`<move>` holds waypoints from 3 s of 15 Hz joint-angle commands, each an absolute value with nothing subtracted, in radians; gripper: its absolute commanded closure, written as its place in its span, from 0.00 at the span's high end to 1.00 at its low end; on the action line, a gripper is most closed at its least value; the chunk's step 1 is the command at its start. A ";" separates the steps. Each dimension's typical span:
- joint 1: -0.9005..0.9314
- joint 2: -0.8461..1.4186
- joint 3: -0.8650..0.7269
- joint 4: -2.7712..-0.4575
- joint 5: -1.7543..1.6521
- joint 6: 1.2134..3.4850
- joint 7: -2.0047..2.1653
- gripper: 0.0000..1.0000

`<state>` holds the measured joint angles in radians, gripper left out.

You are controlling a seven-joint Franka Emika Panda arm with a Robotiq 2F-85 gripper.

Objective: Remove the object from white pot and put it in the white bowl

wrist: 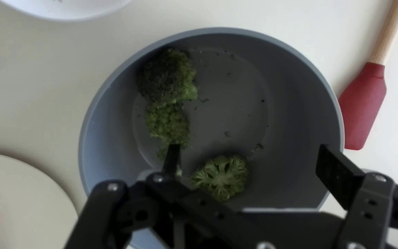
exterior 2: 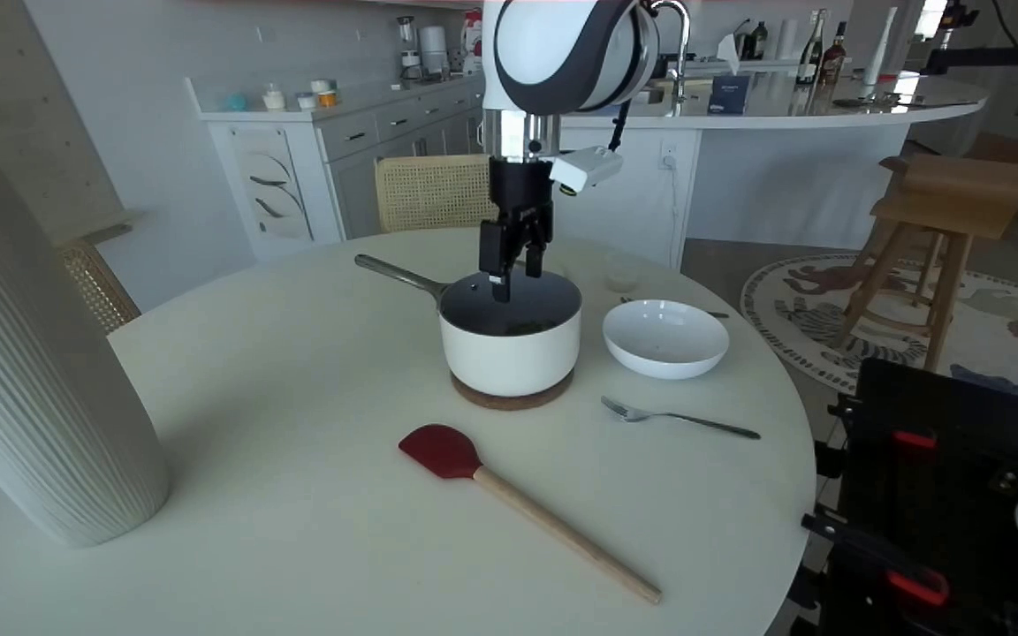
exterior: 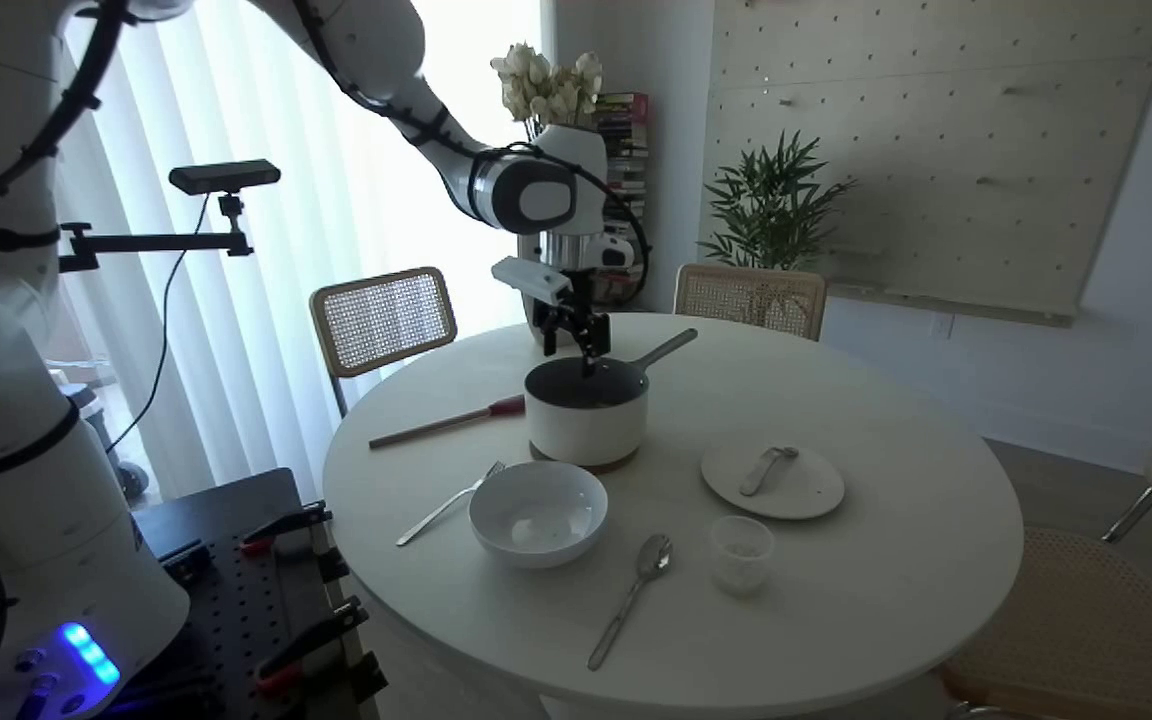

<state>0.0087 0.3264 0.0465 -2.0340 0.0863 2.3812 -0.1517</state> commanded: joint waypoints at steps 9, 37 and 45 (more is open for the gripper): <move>0.020 0.348 0.038 -2.038 0.035 2.389 -0.110 1.00; 0.078 0.472 -0.025 -2.007 -0.150 2.651 0.007 1.00; 0.094 0.520 -0.040 -2.002 -0.158 2.723 0.017 1.00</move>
<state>0.0710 0.4978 -0.0181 -2.0194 -0.1335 2.6905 -0.0246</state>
